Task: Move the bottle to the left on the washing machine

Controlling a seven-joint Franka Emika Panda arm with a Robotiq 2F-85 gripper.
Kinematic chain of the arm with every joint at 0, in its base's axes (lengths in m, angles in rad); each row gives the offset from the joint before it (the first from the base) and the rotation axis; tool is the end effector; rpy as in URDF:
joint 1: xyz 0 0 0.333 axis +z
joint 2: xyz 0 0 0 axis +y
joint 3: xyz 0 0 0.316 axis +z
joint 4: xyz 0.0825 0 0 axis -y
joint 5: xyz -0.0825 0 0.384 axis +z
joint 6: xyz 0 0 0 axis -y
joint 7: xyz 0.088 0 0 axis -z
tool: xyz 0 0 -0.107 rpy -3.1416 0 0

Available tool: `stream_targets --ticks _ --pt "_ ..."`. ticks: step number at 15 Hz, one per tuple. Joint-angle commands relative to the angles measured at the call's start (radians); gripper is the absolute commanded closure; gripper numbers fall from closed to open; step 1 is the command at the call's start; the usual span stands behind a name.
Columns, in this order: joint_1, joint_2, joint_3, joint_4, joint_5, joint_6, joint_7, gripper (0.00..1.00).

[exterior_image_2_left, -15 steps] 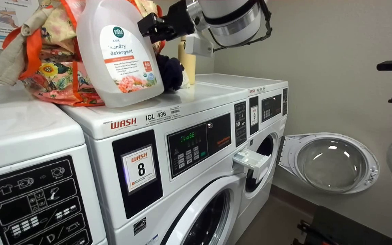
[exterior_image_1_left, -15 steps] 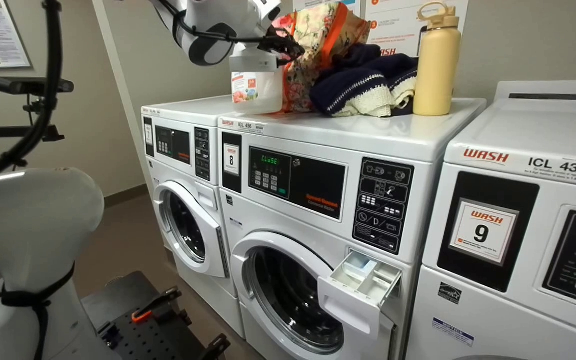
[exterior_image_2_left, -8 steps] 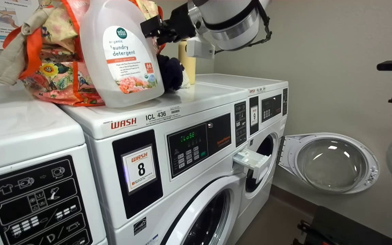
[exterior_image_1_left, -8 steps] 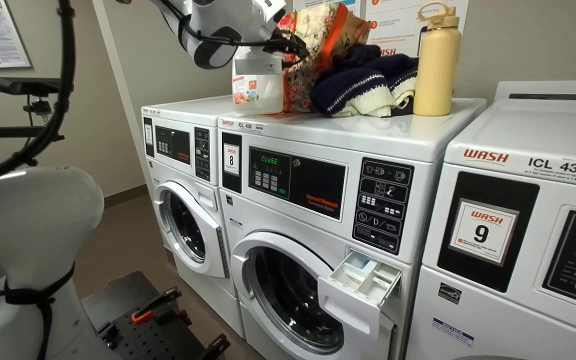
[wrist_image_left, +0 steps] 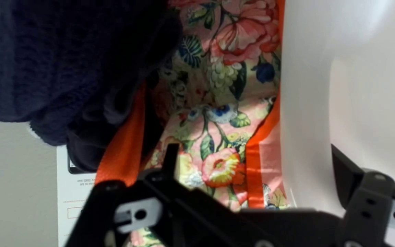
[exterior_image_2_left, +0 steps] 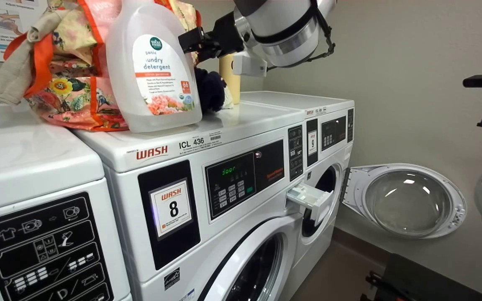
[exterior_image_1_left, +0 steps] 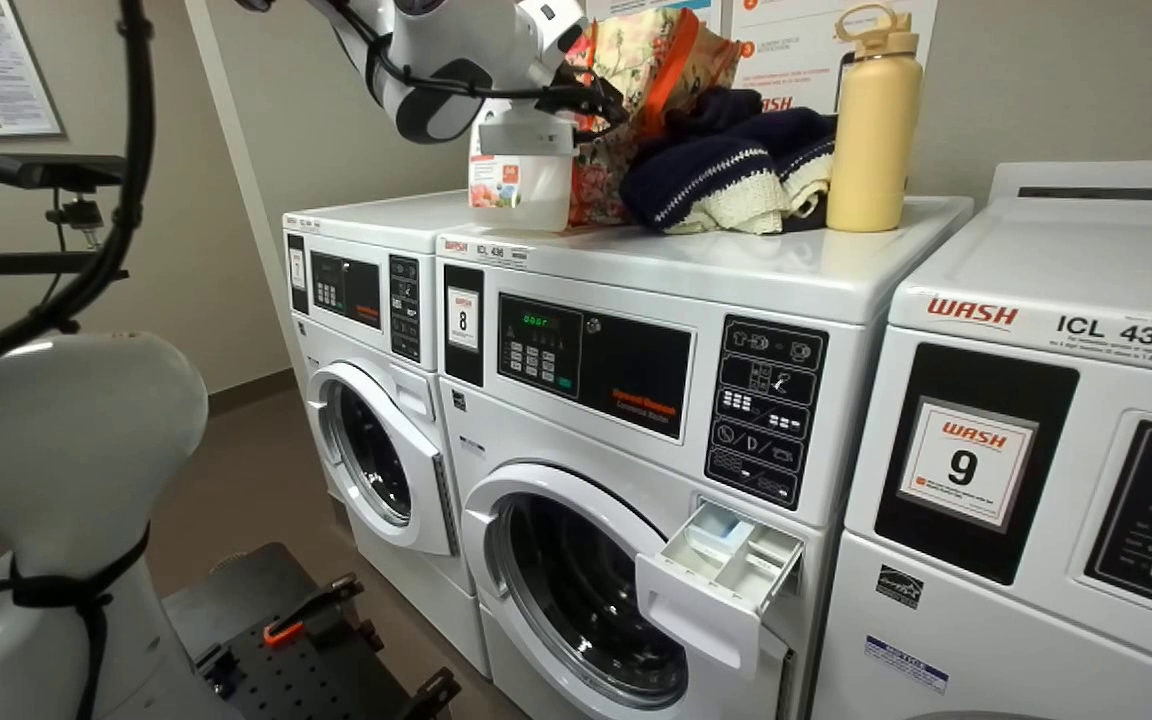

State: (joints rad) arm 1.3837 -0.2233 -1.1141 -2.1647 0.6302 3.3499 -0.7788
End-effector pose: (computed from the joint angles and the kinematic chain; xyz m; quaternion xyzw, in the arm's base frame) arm 0.5551 0.0429 0.5645 -0.8125 -0.0852 -0.5729 0.0663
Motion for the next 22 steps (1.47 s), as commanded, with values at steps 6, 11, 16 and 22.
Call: stream_targets --ticks 6,11,16,22 --pt "-0.026 -0.086 0.002 -0.003 -0.012 -0.105 -0.014 0.0" --pt "-0.06 -0.117 0.011 0.0 -0.019 -0.206 -0.009 0.0" --pt "-0.099 -0.137 0.026 0.0 -0.045 -0.286 -0.002 0.0" --pt "-0.152 -0.165 0.054 -0.007 -0.084 -0.363 -0.004 0.0"
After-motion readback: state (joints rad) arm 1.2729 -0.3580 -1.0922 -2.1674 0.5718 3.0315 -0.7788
